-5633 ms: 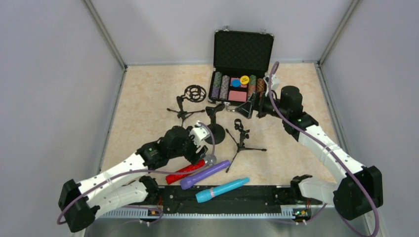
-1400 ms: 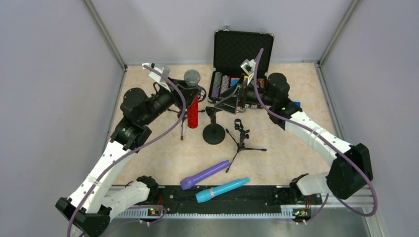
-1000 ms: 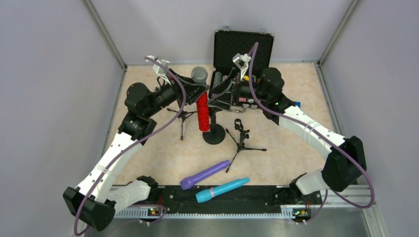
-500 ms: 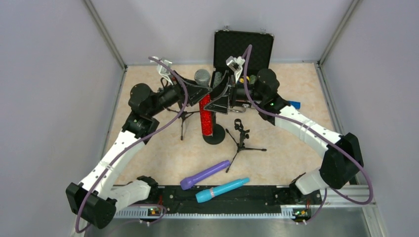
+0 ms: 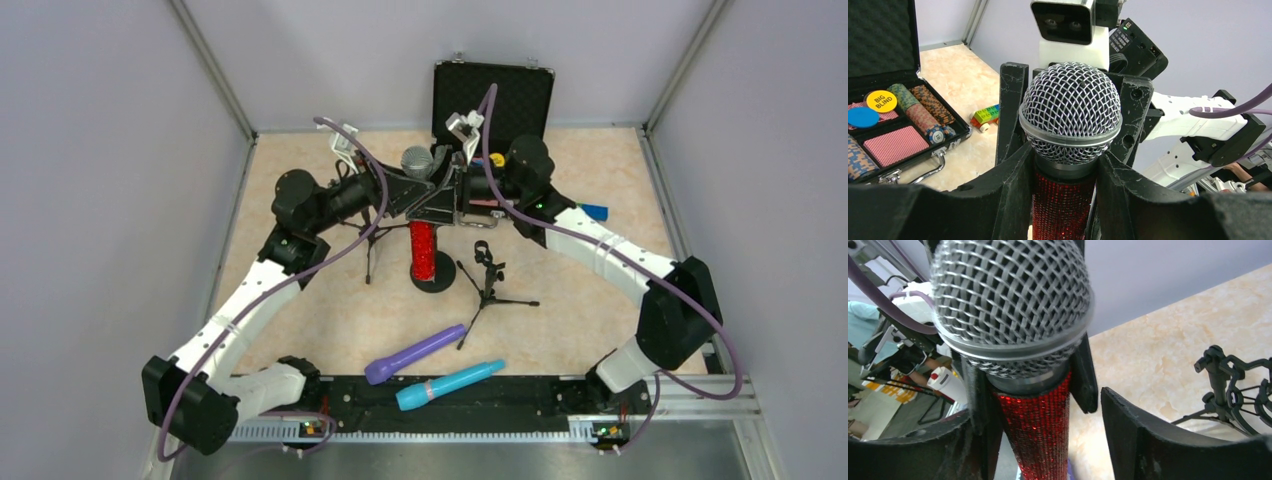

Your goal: Attach the microphones to the stand

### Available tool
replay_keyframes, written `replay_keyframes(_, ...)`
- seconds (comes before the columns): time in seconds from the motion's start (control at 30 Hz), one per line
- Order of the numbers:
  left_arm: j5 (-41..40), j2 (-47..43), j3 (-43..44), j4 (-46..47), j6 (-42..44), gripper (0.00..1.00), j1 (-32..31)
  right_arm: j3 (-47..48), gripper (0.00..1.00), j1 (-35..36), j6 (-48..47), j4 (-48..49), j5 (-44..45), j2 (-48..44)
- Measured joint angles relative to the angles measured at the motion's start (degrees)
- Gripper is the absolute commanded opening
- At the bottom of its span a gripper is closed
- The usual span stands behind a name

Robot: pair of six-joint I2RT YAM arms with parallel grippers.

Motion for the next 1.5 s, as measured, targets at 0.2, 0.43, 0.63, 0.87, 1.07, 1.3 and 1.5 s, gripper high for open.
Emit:
replay_keyframes(0.2, -0.8, -0.2, -1.0, 0.7, 0.4, 0.00, 0.0, 0.2, 0.32, 0.3, 3.4, 3.1, -1.6, 0.4)
replay_keyframes(0.43, -3.6, -2.1, -2.3, 0.9, 0.0, 0.00, 0.2, 0.2, 0.00, 0.4, 5.2, 7.7, -2.8, 2.0)
replay_keyframes(0.63, -5.6, -3.7, -3.4, 0.9, 1.2, 0.39, -0.2, 0.1, 0.00, 0.8, 6.2, 8.3, -3.1, 2.1)
replay_keyframes(0.87, -8.1, -4.7, -4.1, 1.0, 3.4, 0.90, -0.1, 0.1, 0.00, 1.0, 6.4, 8.2, -3.0, 2.1)
replay_keyframes(1.07, -9.7, -5.4, -5.9, 1.6, 3.8, 0.91, 0.1, -0.2, 0.00, 1.0, 5.9, 8.2, -2.2, 2.1)
replay_keyframes(1.3, -14.6, -10.6, -8.2, 1.8, 6.6, 0.91, 0.1, -0.3, 0.00, 1.0, 3.6, 6.6, -1.2, 1.5)
replay_keyframes(1.5, -21.3, -16.6, -8.5, 0.5, 12.2, 0.91, 0.1, -0.3, 0.00, 0.8, 1.1, 4.3, 0.7, -0.7)
